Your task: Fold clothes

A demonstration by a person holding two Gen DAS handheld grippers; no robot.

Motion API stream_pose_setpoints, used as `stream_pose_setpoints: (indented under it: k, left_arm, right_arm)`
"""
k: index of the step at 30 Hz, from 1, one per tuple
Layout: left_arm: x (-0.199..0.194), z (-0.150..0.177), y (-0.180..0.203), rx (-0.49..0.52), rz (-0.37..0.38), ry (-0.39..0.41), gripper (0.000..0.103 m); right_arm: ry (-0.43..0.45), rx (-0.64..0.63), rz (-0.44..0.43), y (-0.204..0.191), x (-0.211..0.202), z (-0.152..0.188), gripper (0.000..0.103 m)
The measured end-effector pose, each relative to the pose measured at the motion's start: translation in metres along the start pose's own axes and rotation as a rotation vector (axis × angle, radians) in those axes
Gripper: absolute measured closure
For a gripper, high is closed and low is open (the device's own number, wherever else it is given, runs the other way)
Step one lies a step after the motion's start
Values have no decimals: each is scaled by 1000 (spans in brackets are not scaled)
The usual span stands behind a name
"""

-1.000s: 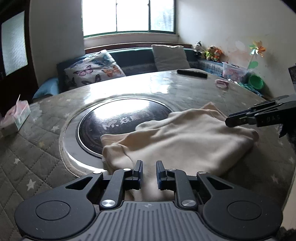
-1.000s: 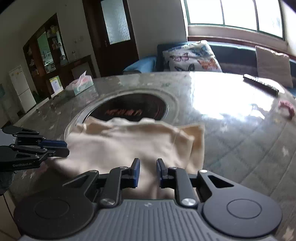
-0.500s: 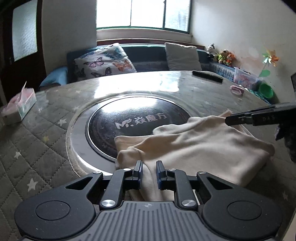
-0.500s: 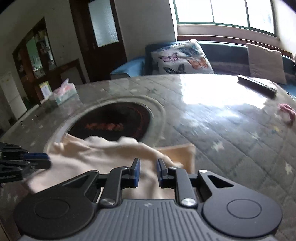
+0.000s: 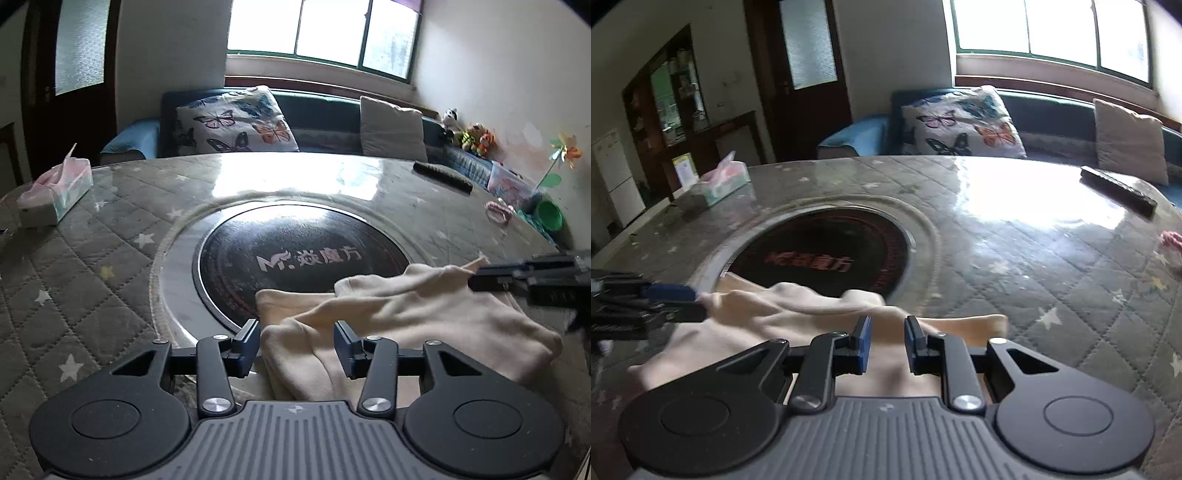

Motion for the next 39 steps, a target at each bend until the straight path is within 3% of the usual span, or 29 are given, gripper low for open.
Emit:
stream_pose_setpoints:
  k: [7,10,20,28,29,32,39]
  left_arm:
    - [-14,3,-15,-50,-50,21,17]
    - [-18,6,-22,-71,-63,24,7]
    - [-24,17,-45,-210,-80,-24,8]
    - [-30,20,-34,-285,4,-49,10]
    - [-29,20,-34,-302,9,-57,11]
    - [-26,20,-36,-382,34,-89,13]
    - [-19,22,-37,-557,100,-166,22]
  right_arm:
    - [-28,-129,-91,-50,-9,11,68]
    - [-38,-217,-131,-77,-11,17,68]
    - [-85,-458,-260,-153,0,36,65]
    - [-85,-640,-198,-191,12,57,68]
    - [-79,-643,-189,-191,12,58,77]
    - [-64,-610,-185,-188,8,55,88]
    - [4,-467,-229,-167,-17,39,91]
Point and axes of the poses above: each gripper's, at about its wrist camera, not at the fingertips, and x roughly the way its jaws point, y to its right, z to its underside, the point moved 1 cm from there along x, roughly the way its jaws point, and after that the axes turned 5 degrees about -z, right-handed, at the moved point
